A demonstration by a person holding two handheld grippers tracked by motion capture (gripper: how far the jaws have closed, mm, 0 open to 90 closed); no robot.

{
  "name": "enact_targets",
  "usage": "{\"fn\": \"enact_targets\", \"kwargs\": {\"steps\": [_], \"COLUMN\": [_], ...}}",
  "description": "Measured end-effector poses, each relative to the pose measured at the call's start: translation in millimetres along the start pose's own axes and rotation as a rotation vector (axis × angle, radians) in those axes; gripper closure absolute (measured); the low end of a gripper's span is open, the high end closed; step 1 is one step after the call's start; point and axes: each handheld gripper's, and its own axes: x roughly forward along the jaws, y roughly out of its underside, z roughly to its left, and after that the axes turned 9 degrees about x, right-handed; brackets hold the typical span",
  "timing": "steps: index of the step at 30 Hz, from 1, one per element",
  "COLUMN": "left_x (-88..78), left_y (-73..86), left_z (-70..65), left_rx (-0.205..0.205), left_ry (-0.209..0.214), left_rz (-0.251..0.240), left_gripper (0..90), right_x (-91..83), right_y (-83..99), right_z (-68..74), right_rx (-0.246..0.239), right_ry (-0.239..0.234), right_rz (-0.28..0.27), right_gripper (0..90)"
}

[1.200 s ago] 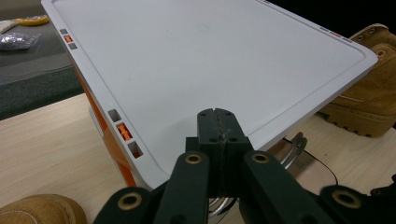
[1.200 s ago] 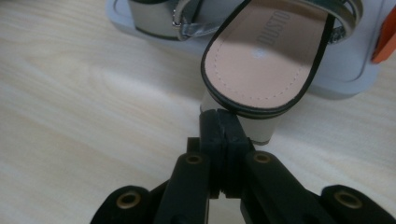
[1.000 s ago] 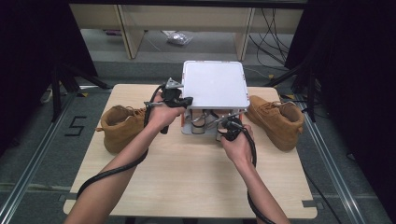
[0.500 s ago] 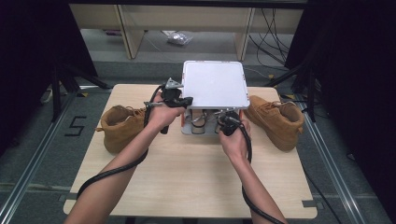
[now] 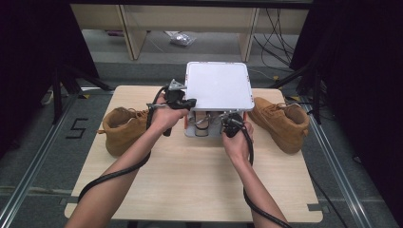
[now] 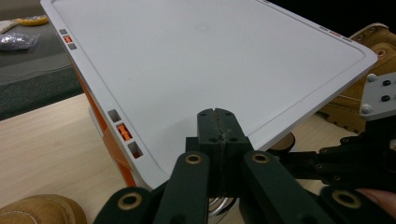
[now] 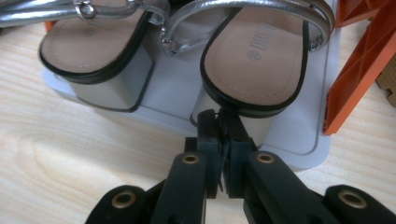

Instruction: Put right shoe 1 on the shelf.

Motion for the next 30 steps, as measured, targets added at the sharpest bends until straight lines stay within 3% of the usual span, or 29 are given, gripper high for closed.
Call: {"fn": "enact_targets", "kwargs": {"steps": [5, 16, 27, 30], "left_x": [0.0, 0.3, 0.6, -0.1], "left_y": [0.2, 0.4, 1.4, 0.8], "left_z": [0.1, -0.6, -0.9, -0.1], "left_rx": [-0.001, -0.012, -0.021, 0.000], "left_ry": [0.000, -0.004, -0.008, -0.005], "left_rz": [-0.002, -0.009, -0.023, -0.012], "left_gripper": [89.7, 89.7, 89.6, 89.5], "right_x": [4.8, 10.6, -29.1, -38.2], "right_y": [0.0, 7.0, 9.1, 15.3], "right_z": [-2.7, -2.4, -14.3, -19.0], "right_rx": [-0.015, -0.012, 0.008, 0.029], "right_ry": [0.001, -0.016, -0.072, -0.085], "right_rz": [-0.022, -0.013, -0.076, -0.079], "right_gripper": [87.6, 82.0, 70.7, 67.1]}}
